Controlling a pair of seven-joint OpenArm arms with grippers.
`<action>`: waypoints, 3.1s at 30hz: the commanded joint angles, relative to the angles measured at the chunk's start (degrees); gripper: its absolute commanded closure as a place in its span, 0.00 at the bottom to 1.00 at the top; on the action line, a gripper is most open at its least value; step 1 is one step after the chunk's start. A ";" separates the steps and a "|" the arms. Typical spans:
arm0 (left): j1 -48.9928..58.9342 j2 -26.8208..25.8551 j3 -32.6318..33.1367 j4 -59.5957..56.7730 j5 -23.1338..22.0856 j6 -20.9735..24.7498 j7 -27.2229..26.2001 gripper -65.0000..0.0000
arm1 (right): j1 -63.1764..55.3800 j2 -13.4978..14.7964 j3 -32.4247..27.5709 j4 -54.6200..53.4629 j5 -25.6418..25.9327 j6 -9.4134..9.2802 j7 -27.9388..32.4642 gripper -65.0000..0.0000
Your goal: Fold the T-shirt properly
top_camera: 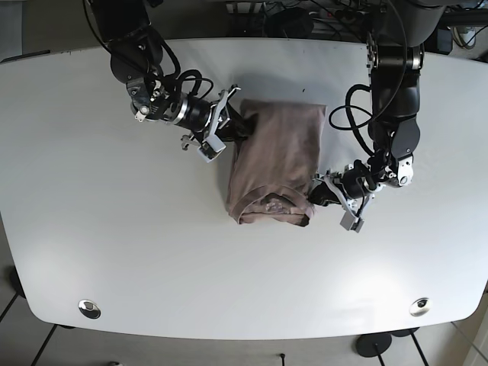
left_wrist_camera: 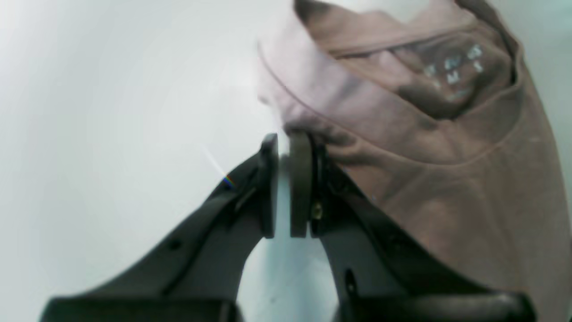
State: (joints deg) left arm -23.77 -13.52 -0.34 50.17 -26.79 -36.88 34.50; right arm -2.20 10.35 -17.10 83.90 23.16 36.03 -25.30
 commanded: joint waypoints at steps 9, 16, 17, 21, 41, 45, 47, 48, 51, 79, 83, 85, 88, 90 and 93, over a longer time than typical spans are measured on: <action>12.65 -1.21 -0.23 34.44 -1.13 20.58 1.59 0.45 | 0.92 2.62 6.86 3.35 1.41 0.50 1.08 0.88; 20.47 4.68 8.47 44.90 5.20 36.14 -0.70 0.37 | 0.92 2.62 8.71 3.18 1.50 0.50 1.08 0.88; 21.35 5.65 10.93 44.90 7.49 37.54 -2.72 0.37 | 0.92 2.62 8.71 3.18 1.50 0.50 1.08 0.88; 24.60 7.41 19.28 41.39 19.53 42.29 -10.98 0.37 | 0.83 2.62 8.71 3.09 1.50 0.50 1.08 0.88; 35.95 -23.01 -17.46 18.71 3.09 12.84 -10.55 0.38 | 0.83 2.53 8.80 3.35 1.59 0.50 1.08 0.88; 35.68 -31.18 -26.43 3.41 3.09 2.38 -11.51 0.38 | 0.83 3.15 8.80 3.35 6.78 0.50 1.08 0.88; 33.22 -35.58 -27.40 -2.39 3.09 -0.87 -15.03 0.38 | 0.75 4.20 8.71 3.35 8.89 0.50 1.08 0.88; 32.25 -37.34 -27.31 -4.41 3.09 -1.75 -16.17 0.38 | 0.75 4.20 8.71 3.35 8.89 0.50 1.08 0.88; 28.82 -41.38 -27.31 -7.58 3.09 -2.98 -16.61 0.38 | 0.75 4.02 8.71 3.35 8.89 0.50 1.08 0.88; 30.41 15.14 -18.43 40.95 36.06 13.54 -33.84 0.38 | -2.68 3.32 19.08 5.90 -16.34 -15.06 24.99 0.87; 36.82 19.36 -15.88 44.29 36.15 13.81 -33.84 0.38 | -6.37 3.32 23.48 5.03 -16.17 -14.71 25.87 0.87; 41.48 22.52 -14.91 46.31 36.59 17.67 -33.84 0.38 | -9.98 3.50 25.06 5.11 -16.17 -14.62 25.96 0.88; 49.22 22.52 -9.20 50.44 36.41 27.87 -33.84 0.37 | -15.17 3.94 25.32 5.20 -16.17 -14.62 26.05 0.88; 54.85 22.52 -4.80 53.87 36.41 33.41 -33.84 0.37 | -19.65 4.02 25.41 5.64 -16.17 -14.62 30.27 0.88; 60.30 22.52 -1.64 56.51 36.41 36.14 -33.93 0.37 | -25.28 4.02 25.32 5.90 -16.17 -14.62 36.60 0.88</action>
State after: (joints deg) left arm 36.27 8.91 -1.63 105.43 9.85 -1.50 2.07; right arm -27.55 13.82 7.94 88.47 6.24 21.17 9.96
